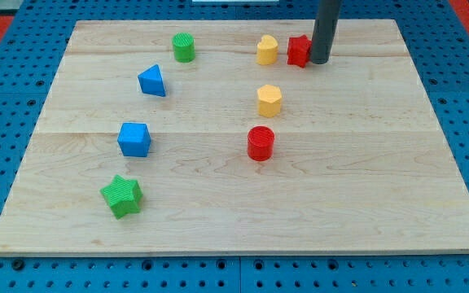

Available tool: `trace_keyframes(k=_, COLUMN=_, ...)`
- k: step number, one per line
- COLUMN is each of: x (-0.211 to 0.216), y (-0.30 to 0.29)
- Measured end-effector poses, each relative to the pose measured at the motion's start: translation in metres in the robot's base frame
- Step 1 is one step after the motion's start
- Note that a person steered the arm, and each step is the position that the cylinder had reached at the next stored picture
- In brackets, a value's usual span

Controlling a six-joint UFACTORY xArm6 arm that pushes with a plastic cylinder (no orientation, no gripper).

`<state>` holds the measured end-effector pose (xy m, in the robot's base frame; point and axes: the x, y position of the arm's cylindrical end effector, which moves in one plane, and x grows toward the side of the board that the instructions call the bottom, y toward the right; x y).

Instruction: Drag the yellow hexagon diagonally bottom right to the red star

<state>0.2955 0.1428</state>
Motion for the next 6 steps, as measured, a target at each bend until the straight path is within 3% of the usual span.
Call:
trace_keyframes(k=2, x=0.137, y=0.010)
trace_keyframes(k=3, x=0.153, y=-0.052)
trace_keyframes(k=4, x=0.131, y=-0.104)
trace_keyframes(k=6, x=0.095, y=-0.110)
